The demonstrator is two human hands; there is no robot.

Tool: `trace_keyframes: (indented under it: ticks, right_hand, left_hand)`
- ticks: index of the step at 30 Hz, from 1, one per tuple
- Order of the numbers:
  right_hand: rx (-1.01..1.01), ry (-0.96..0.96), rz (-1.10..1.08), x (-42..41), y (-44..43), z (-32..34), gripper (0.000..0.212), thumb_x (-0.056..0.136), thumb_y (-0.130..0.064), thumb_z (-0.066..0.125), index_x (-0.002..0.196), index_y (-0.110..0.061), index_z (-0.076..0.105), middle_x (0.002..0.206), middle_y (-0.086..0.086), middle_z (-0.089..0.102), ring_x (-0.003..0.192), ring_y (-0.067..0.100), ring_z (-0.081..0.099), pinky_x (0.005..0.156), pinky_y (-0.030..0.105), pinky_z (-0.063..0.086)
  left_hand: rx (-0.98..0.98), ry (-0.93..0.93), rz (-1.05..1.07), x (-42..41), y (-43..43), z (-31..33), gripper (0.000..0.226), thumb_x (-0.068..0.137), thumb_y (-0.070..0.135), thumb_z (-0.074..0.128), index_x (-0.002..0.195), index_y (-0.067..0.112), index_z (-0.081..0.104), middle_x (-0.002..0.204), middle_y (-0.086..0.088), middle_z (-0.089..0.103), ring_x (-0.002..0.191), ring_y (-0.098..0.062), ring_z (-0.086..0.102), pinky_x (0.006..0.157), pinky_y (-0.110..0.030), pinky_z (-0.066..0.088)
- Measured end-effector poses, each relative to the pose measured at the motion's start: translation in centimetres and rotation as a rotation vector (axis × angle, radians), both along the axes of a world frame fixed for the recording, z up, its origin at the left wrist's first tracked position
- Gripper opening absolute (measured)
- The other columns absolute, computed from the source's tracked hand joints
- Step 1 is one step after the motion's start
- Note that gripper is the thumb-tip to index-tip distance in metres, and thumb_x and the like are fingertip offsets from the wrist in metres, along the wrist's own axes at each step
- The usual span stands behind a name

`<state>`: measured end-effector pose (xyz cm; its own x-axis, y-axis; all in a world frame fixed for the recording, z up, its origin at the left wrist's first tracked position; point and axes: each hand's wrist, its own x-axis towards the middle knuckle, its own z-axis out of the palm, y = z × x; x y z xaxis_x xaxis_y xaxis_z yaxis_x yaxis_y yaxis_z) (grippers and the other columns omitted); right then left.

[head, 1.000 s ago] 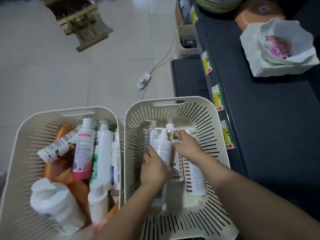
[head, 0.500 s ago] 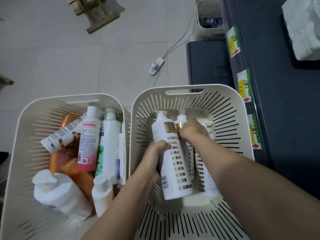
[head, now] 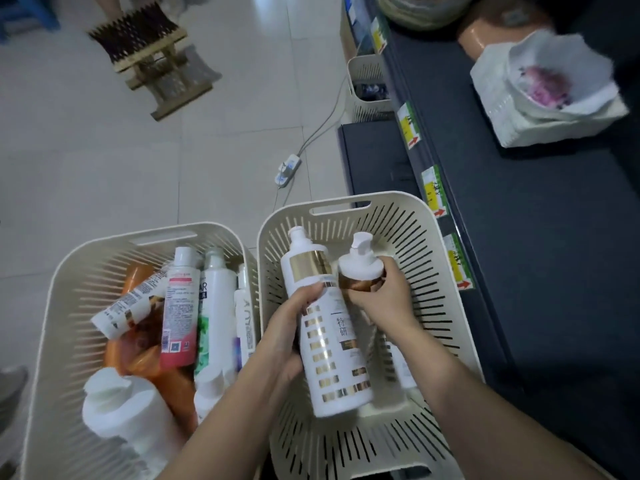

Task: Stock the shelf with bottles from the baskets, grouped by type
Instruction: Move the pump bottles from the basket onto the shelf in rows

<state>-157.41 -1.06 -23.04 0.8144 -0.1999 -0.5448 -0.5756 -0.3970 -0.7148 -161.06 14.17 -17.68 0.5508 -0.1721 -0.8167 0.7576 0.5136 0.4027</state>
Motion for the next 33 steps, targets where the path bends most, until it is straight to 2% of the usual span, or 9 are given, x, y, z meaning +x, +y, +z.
trace_keyframes:
  ticks: [3, 7, 12, 15, 18, 24, 27, 30, 33]
  right_hand:
    - [0.029, -0.068, -0.111, -1.1, -0.5, 3.2, 0.082, 0.042, -0.043, 0.086, 0.116, -0.03, 0.054, 0.113, -0.002, 0.062, 0.102, 0.019, 0.06, 0.088, 0.042, 0.054]
    - [0.054, -0.15, -0.27, -3.0, -0.8, 7.6, 0.068, 0.054, -0.03, 0.092, 0.112, -0.027, 0.056, 0.105, -0.005, 0.067, 0.095, 0.015, 0.064, 0.081, 0.036, 0.054]
    - [0.081, -0.272, -0.428, -6.2, -0.5, 12.9, 0.06, 0.054, -0.031, 0.093, 0.104, -0.035, 0.06, 0.101, -0.009, 0.069, 0.092, 0.012, 0.068, 0.077, 0.033, 0.055]
    - [0.07, -0.356, -0.498, -8.2, -0.3, 16.3, 0.059, 0.053, -0.032, 0.093, 0.101, -0.036, 0.059, 0.1, -0.009, 0.07, 0.093, 0.011, 0.068, 0.081, 0.038, 0.056]
    - [0.074, -0.431, -0.568, -10.5, -0.3, 19.7, 0.062, 0.054, -0.028, 0.094, 0.107, -0.03, 0.06, 0.097, -0.009, 0.071, 0.091, 0.011, 0.069, 0.078, 0.033, 0.057]
    - [0.04, -0.559, -0.689, -15.9, -1.1, 25.9, 0.064, 0.052, -0.027, 0.094, 0.105, -0.034, 0.06, 0.099, -0.01, 0.07, 0.092, 0.008, 0.068, 0.082, 0.034, 0.057]
    - [0.015, -0.612, -0.733, -18.6, -2.0, 28.7, 0.064, 0.053, -0.025, 0.093, 0.107, -0.033, 0.061, 0.102, -0.009, 0.071, 0.094, 0.01, 0.068, 0.084, 0.037, 0.057]
    - [-0.026, -0.654, -0.776, -21.4, -3.0, 31.1, 0.062, 0.054, -0.024, 0.093, 0.107, -0.032, 0.061, 0.098, -0.01, 0.072, 0.091, 0.008, 0.069, 0.081, 0.035, 0.058]
    - [-0.073, -0.71, -0.803, -24.2, -4.4, 33.6, 0.058, 0.056, -0.023, 0.093, 0.104, -0.03, 0.062, 0.094, -0.011, 0.073, 0.085, 0.005, 0.069, 0.071, 0.026, 0.055]
  left_hand:
    - [0.023, -0.065, -0.069, 0.0, 1.0, 1.6, 0.046, 0.065, 0.027, 0.073, 0.104, 0.005, 0.062, 0.076, -0.013, 0.068, 0.066, -0.027, 0.066, 0.065, -0.038, 0.056]
    - [-0.006, -0.154, -0.181, 0.2, 2.5, 4.1, 0.041, 0.067, 0.025, 0.07, 0.102, 0.004, 0.063, 0.074, -0.012, 0.068, 0.066, -0.028, 0.066, 0.065, -0.038, 0.055]
    - [-0.03, -0.31, -0.385, 0.2, 3.3, 8.3, 0.034, 0.075, 0.031, 0.065, 0.096, 0.003, 0.066, 0.077, -0.014, 0.071, 0.065, -0.027, 0.069, 0.059, -0.037, 0.059]
    - [0.002, -0.39, -0.507, -0.1, 3.5, 10.4, 0.047, 0.069, 0.034, 0.078, 0.1, 0.001, 0.065, 0.082, -0.018, 0.072, 0.07, -0.03, 0.071, 0.058, -0.038, 0.058]
    - [0.024, -0.457, -0.593, -0.3, 3.5, 12.5, 0.053, 0.063, 0.032, 0.076, 0.104, 0.002, 0.064, 0.087, -0.021, 0.071, 0.074, -0.032, 0.07, 0.064, -0.04, 0.06]
    - [-0.031, -0.644, -0.735, -1.5, 1.8, 17.5, 0.082, 0.039, 0.035, 0.091, 0.108, 0.001, 0.061, 0.086, -0.018, 0.072, 0.073, -0.031, 0.071, 0.062, -0.039, 0.06]
    - [-0.049, -0.712, -0.747, -2.3, 0.1, 19.7, 0.064, 0.053, 0.026, 0.084, 0.106, 0.001, 0.061, 0.089, -0.023, 0.071, 0.078, -0.036, 0.069, 0.072, -0.047, 0.058]
    - [-0.064, -0.813, -0.816, -3.5, -2.3, 22.3, 0.08, 0.047, 0.035, 0.09, 0.109, -0.006, 0.059, 0.099, -0.034, 0.063, 0.086, -0.043, 0.058, 0.085, -0.06, 0.044]
    - [-0.083, -0.926, -0.842, -4.8, -5.2, 24.7, 0.072, 0.044, 0.03, 0.085, 0.107, 0.0, 0.063, 0.09, -0.022, 0.071, 0.082, -0.038, 0.065, 0.083, -0.055, 0.051]
